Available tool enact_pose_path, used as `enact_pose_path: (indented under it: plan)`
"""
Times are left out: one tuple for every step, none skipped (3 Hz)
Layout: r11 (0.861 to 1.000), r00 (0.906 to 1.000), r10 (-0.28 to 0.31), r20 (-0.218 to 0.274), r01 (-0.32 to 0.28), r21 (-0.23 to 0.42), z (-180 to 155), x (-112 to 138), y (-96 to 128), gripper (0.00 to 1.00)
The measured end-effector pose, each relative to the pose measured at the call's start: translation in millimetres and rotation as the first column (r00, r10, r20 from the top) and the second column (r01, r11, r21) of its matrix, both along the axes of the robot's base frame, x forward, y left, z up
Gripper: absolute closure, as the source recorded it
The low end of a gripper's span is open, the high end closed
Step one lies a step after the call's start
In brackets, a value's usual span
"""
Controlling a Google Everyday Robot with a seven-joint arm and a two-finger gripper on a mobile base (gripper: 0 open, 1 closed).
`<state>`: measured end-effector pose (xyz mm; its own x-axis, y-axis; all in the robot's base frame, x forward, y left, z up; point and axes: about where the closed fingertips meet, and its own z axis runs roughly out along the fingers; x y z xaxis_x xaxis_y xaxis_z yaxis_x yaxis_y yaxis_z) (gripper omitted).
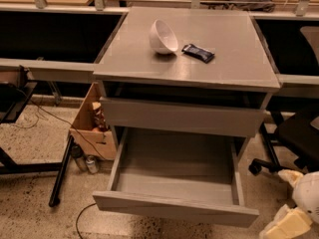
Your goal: Close middle drawer
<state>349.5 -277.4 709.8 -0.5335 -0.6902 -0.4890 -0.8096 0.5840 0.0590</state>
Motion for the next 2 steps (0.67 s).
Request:
enact_pose_path:
  plan:
    - [0.993,0.9953,-0.096,0.007,0.095,0.071,-48,-7,-4,0.0]
    - [0.973,0.9811,-0.187,0.051,0.177,0.149,-92,-13,-16,0.0]
